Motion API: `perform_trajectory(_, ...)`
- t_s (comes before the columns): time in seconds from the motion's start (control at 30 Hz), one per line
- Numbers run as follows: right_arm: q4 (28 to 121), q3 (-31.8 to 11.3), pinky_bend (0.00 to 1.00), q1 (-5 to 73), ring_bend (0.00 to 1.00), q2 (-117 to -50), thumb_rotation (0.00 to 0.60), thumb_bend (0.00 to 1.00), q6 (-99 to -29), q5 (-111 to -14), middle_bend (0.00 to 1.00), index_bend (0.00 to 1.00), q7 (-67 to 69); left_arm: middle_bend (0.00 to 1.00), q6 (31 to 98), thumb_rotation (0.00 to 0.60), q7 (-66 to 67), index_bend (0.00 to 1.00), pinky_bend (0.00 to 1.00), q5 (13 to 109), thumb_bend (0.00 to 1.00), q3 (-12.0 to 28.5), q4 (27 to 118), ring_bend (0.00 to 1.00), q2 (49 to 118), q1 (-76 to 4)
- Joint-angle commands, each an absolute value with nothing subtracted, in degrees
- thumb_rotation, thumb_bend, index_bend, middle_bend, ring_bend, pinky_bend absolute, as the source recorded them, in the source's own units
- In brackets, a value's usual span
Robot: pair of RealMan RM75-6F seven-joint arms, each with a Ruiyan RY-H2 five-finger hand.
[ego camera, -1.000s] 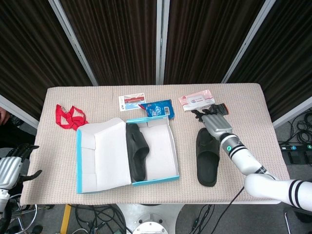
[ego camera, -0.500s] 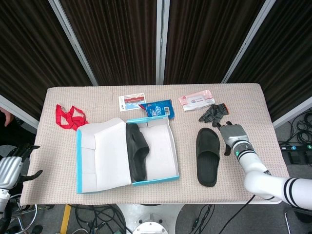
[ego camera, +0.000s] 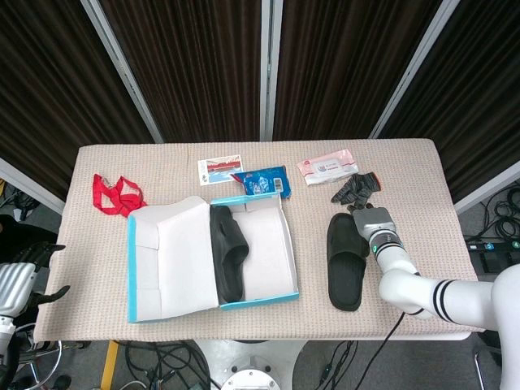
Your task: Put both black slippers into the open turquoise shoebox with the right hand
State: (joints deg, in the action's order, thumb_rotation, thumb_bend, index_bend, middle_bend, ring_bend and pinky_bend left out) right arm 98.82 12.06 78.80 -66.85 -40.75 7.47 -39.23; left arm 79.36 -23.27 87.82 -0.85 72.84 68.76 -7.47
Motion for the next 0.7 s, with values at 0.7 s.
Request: perform_trajectory(0.7, 93.9, 12.4, 0.14, 78.2, 0.00, -72.6, 0.600, 0.01, -40.4, 9.6, 0.13, 0.00, -40.1, 0.23, 79.5, 0.600, -25.1, 0.22, 0.20, 87.5, 0.18, -0.9, 71.5, 0.13, 69.3, -7.2)
